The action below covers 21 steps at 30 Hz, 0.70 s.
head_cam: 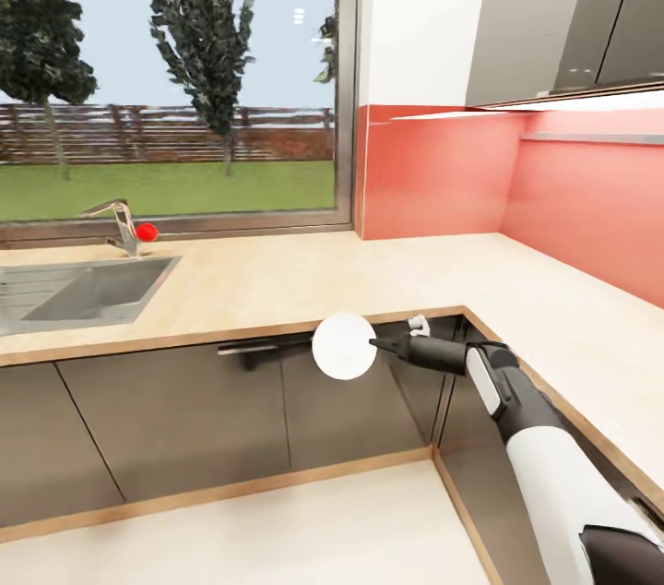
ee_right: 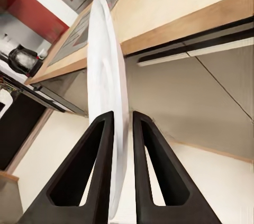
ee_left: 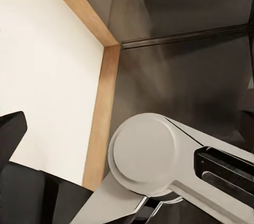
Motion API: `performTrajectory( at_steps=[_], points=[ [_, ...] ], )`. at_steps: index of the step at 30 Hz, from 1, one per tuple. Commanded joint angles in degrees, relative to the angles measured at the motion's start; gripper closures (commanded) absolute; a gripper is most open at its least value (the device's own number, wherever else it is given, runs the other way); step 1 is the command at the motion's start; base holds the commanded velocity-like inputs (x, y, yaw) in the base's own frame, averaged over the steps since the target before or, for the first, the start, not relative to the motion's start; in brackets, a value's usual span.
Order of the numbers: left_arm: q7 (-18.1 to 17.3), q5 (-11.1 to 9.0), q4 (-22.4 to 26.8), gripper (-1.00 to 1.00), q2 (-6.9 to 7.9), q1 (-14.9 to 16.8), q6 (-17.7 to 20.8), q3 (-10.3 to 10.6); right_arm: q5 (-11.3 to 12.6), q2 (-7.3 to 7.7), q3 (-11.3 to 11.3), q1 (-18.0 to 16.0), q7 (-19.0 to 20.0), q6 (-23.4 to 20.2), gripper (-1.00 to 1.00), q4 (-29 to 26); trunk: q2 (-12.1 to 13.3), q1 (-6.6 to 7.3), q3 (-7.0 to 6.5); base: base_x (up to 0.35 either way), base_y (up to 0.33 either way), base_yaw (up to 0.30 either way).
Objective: Set up a coffee station on the kitchen countertop: keep the coffee maker on the countertop, move the bottle of coffee from the kitchen shelf to the counter next to the coffee maker, place a paper coffee filter on top of the coffee maker, put the saucer next to the coffee maker with the coffee cup on the saucer, and place the electric kettle next to the coffee maker.
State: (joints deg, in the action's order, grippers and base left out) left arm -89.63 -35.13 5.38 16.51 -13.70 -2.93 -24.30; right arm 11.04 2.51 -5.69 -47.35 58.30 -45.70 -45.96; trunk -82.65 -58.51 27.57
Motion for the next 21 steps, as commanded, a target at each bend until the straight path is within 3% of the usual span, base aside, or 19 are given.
performTrajectory(
  at_steps=[1,12,14,17,21],
  points=[
    [0.0,-0.6,0.1,-1.0,0.01,0.0,-0.3,0.5,0.2,-0.02,-0.1,0.0,0.2,-0.4,1.0,0.0,0.0,0.0,0.05,0.0,0.0,0.261],
    [0.7,-0.6,0.1,-1.0,-0.08,0.0,-0.3,1.0,0.2,-0.07,0.1,-0.3,0.2,-0.7,1.0,-0.7,0.0,0.0,0.04,0.0,0.0,0.269],
    [1.6,-0.6,0.1,-1.0,-0.13,-0.1,-0.3,0.9,0.5,-0.39,0.0,-0.6,0.1,-2.4,1.0,-5.4,0.0,0.0,0.04,0.0,0.0,0.271],
    [2.0,-0.6,0.1,-1.0,-0.18,0.0,-0.3,1.0,2.3,-2.23,0.0,-0.7,-0.2,-8.2,1.0,-14.4,0.0,0.0,0.04,0.0,0.0,0.271],
    [2.1,-0.6,0.1,-1.0,-0.23,-0.1,-0.3,0.9,3.0,-3.97,0.0,-0.8,-0.4,-10.2,1.0,-18.1,0.0,0.0,0.04,0.0,0.0,0.271]
  ],
)
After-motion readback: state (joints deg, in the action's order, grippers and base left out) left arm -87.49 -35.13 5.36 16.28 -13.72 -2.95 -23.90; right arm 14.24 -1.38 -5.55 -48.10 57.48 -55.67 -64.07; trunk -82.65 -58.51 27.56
